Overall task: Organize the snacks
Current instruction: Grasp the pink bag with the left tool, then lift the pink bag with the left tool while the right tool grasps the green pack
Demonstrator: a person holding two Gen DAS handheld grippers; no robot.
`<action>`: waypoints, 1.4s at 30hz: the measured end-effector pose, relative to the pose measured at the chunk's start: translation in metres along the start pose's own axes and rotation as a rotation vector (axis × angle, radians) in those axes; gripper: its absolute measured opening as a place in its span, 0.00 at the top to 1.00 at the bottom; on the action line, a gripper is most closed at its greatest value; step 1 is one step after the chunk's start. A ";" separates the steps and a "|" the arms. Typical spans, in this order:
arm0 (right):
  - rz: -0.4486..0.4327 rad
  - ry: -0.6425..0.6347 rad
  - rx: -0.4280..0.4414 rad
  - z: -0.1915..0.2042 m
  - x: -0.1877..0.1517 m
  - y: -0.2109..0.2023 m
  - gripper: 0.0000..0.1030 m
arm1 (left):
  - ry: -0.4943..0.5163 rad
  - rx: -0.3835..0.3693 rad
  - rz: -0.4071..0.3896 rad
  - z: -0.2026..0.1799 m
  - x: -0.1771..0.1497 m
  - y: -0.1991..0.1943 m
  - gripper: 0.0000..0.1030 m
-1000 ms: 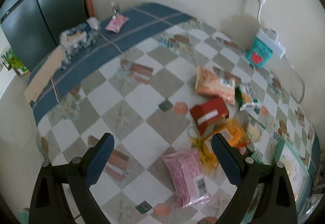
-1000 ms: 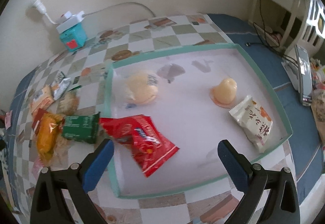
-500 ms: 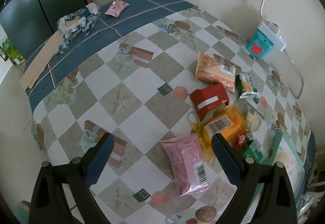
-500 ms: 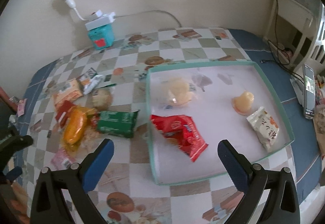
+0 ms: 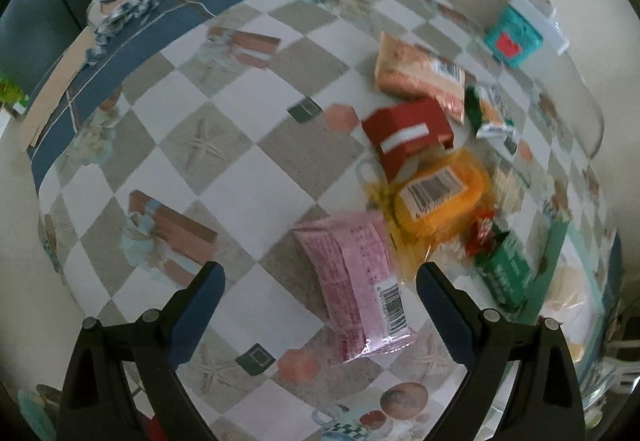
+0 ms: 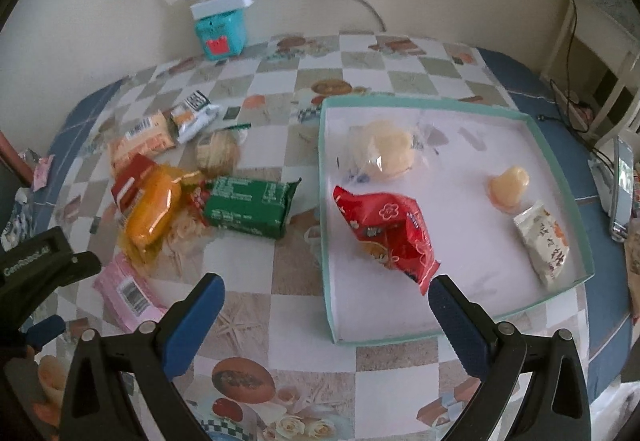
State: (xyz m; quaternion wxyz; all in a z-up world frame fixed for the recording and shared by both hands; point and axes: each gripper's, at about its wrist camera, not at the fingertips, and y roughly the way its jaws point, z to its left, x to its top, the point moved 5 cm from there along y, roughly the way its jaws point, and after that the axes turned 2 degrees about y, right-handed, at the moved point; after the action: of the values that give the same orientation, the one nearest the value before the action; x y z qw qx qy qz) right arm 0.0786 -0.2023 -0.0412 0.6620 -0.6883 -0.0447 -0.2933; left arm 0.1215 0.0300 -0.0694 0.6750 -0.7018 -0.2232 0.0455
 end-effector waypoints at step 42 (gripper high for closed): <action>-0.016 -0.048 -0.004 0.015 0.005 0.015 0.00 | 0.001 -0.012 -0.009 -0.014 -0.007 0.013 0.57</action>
State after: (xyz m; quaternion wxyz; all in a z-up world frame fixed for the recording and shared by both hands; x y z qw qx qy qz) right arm 0.0947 -0.1916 -0.0515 0.6571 -0.6960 -0.0657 -0.2821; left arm 0.1240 0.0146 -0.0828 0.6712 -0.7047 -0.2263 0.0407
